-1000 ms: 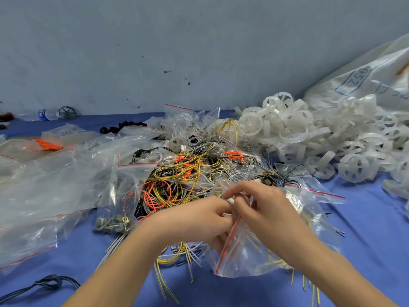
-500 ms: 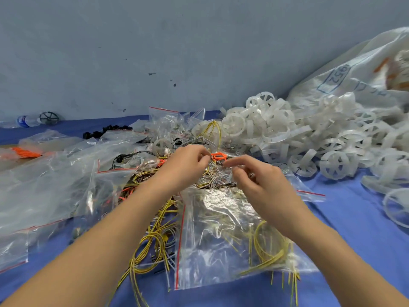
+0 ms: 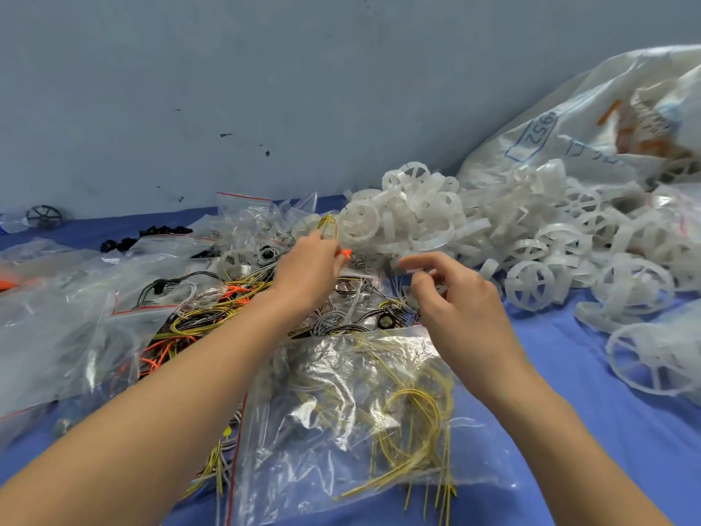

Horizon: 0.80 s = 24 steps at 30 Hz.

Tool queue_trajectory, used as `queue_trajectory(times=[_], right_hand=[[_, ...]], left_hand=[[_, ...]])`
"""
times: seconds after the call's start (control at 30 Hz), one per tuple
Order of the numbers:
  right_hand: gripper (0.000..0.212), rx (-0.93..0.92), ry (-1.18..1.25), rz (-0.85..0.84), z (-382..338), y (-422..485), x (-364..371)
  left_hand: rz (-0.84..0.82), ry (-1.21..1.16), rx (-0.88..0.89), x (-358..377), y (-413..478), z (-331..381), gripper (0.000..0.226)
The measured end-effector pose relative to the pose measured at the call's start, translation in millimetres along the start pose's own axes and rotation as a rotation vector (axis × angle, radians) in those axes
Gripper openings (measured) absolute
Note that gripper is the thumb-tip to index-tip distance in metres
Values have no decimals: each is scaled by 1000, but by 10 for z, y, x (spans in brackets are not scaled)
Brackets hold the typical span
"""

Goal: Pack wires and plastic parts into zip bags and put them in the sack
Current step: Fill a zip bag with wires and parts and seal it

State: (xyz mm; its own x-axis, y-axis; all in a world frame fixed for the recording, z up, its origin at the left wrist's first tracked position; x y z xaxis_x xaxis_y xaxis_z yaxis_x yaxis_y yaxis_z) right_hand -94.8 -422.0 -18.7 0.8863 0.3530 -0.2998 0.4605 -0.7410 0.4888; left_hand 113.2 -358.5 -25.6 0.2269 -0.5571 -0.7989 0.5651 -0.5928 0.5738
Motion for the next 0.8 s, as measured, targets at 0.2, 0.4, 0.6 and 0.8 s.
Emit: queue_trajectory(times=[0.2,0.4,0.6,0.8], right_hand=[[29,-72,85,25,-280,-23,29],[19,-86,239,-262,-572,-311,481],[17,-63,192,-277,-510,-440,648],[18,64,298,-367,-461,-524,736]], left_hand=[[91,-883,-243,-920,-457,33,16],[-15,-1066,-353,-1034,-1172,53,14],[131,-1075,-428,-1049,-1330,-128,9],[166,-981,-367,-1117,-1331,-171,6]])
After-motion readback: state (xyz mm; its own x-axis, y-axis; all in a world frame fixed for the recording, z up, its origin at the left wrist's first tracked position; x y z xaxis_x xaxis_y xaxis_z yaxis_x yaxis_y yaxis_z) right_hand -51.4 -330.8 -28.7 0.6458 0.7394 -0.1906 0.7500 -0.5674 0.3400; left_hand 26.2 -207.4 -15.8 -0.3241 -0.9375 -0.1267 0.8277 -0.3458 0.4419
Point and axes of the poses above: each hand's wrist, its own y-axis towards the middle knuckle, its own x-axis out of the palm, z = x × y, the point moved 8 cm from there along y, towards the middle knuckle, and after that the axes turned 13 degrees about z, right-handed, at the moved point
